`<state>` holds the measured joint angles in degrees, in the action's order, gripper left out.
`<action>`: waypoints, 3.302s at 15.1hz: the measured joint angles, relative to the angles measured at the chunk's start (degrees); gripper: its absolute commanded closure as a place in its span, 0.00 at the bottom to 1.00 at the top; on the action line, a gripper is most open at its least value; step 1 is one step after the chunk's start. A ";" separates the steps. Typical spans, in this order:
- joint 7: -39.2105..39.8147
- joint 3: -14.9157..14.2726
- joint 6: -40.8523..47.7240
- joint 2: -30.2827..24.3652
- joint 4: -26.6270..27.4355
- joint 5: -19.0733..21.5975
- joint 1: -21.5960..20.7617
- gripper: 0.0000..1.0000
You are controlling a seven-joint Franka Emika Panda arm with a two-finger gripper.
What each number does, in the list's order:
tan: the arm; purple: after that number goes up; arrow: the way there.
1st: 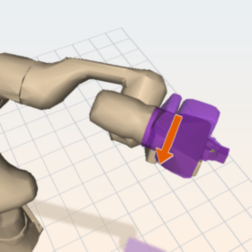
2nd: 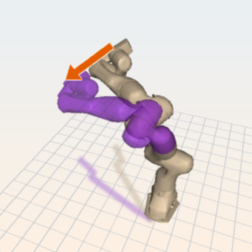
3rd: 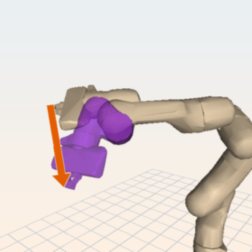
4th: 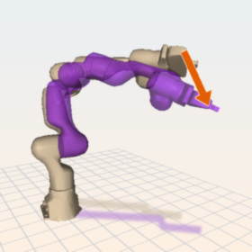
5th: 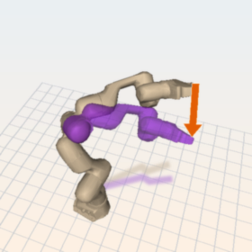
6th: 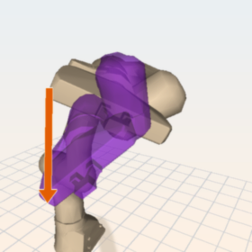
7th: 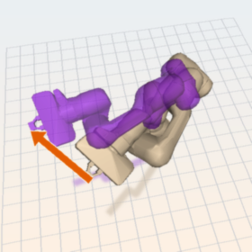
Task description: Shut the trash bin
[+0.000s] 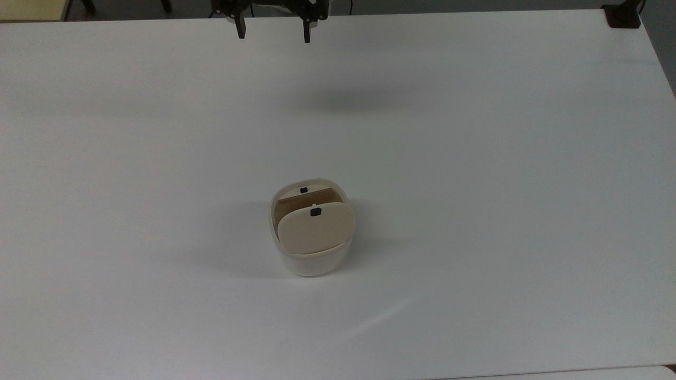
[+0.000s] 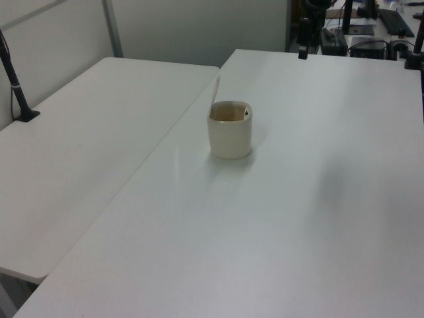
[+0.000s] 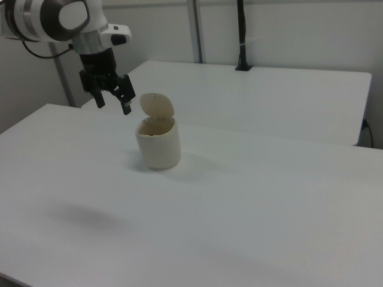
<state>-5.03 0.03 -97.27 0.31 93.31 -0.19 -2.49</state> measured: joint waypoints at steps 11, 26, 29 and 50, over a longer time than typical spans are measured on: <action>0.04 0.01 0.00 0.02 0.02 0.00 -0.02 0.00; -3.95 0.12 -7.08 5.27 -3.80 0.83 -0.09 1.00; -22.01 0.31 -14.96 7.78 -6.30 1.33 -0.68 1.00; -60.87 -3.56 -41.48 25.87 -15.55 0.74 -7.32 1.00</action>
<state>-65.90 -3.54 -138.75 26.18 77.76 0.56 -9.81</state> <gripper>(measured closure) 0.991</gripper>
